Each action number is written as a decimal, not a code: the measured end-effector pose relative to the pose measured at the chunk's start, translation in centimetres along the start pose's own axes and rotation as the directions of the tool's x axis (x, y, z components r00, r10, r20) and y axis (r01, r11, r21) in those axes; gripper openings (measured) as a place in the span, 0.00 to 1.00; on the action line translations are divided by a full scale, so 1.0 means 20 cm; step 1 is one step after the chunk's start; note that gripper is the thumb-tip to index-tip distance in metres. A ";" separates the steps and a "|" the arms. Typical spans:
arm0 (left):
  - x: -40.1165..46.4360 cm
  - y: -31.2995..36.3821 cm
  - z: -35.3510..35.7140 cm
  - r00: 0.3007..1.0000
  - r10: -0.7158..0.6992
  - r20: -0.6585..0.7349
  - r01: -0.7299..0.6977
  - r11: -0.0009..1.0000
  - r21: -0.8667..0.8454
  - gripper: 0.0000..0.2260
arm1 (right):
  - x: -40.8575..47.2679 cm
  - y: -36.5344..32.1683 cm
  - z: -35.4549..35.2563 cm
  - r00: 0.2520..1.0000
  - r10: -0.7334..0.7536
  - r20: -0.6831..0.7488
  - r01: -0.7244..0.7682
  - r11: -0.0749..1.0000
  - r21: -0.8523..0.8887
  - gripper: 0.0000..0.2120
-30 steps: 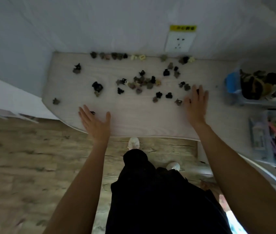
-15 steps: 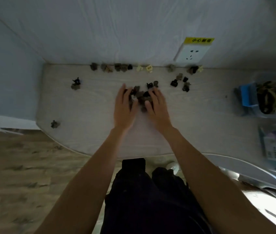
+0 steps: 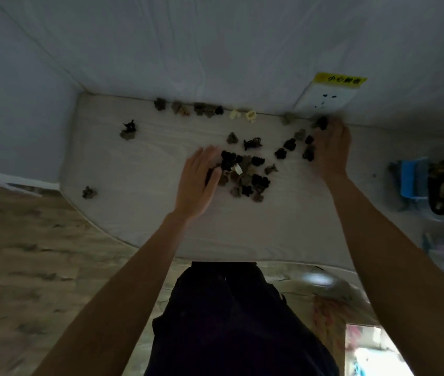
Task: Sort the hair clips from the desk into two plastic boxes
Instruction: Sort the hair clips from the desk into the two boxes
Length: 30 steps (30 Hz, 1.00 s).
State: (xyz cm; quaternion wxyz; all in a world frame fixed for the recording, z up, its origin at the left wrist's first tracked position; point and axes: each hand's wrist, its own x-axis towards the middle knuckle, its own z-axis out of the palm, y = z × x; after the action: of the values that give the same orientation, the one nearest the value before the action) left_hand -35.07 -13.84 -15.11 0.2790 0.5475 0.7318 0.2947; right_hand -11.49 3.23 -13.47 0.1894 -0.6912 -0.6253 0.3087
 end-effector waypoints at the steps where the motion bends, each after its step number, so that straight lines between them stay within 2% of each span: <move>1: 0.00 0.00 -0.01 1.000 -0.021 -0.008 0.021 1.000 -0.011 0.22 | -0.01 -0.03 0.03 0.999 -0.024 0.029 0.023 0.999 0.023 0.23; 5: -0.07 -0.02 -0.10 0.993 -0.061 -0.096 0.059 0.998 -0.029 0.19 | -0.13 -0.14 0.19 0.971 -0.184 0.154 0.176 0.982 0.065 0.19; 8: -0.17 -0.06 -0.20 0.982 0.036 -0.187 -0.035 0.999 0.006 0.16 | -0.24 -0.20 0.28 0.940 -0.268 0.211 0.249 0.962 0.111 0.13; 11: -0.29 -0.16 -0.34 0.929 0.089 -0.358 -0.040 0.989 0.141 0.12 | -0.34 -0.24 0.34 0.908 -0.343 0.243 0.328 0.939 0.098 0.18; 13: -0.34 -0.27 -0.40 0.890 0.016 -0.456 0.105 0.965 0.239 0.13 | -0.37 -0.26 0.35 0.903 -0.370 0.220 0.384 0.923 -0.022 0.19; 16: -0.36 -0.41 -0.45 0.807 -0.275 -0.522 0.458 0.850 0.259 0.22 | -0.36 -0.34 0.36 0.896 -0.390 0.211 0.424 0.893 -0.151 0.20; 18: -0.32 -0.46 -0.46 0.757 -0.410 -0.509 0.555 0.815 0.169 0.27 | -0.32 -0.39 0.37 0.892 -0.395 0.218 0.433 0.886 -0.167 0.21; 19: -0.29 -0.48 -0.46 0.761 -0.431 -0.485 0.552 0.823 0.135 0.29 | -0.29 -0.41 0.37 0.891 -0.393 0.229 0.433 0.886 -0.164 0.22; 21: -0.23 -0.49 -0.45 0.799 -0.416 -0.433 0.499 0.862 0.092 0.28 | -0.23 -0.44 0.38 0.895 -0.379 0.236 0.414 0.902 -0.122 0.23; 26: 0.02 -0.41 -0.46 0.868 -0.364 -0.338 0.369 0.928 -0.052 0.29 | -0.19 -0.51 0.41 0.879 -0.378 0.289 0.397 0.918 -0.005 0.20; 30: 0.28 -0.35 -0.44 0.883 -0.362 -0.298 0.337 0.932 -0.134 0.28 | -0.15 -0.55 0.46 0.828 -0.439 0.349 0.502 0.857 -0.112 0.22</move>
State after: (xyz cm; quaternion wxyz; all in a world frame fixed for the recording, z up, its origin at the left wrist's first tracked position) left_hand -47.38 -11.23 -14.87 0.2273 0.3405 0.8417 0.3521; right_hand -25.94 0.67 -12.63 0.0891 -0.4727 -0.8263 0.2929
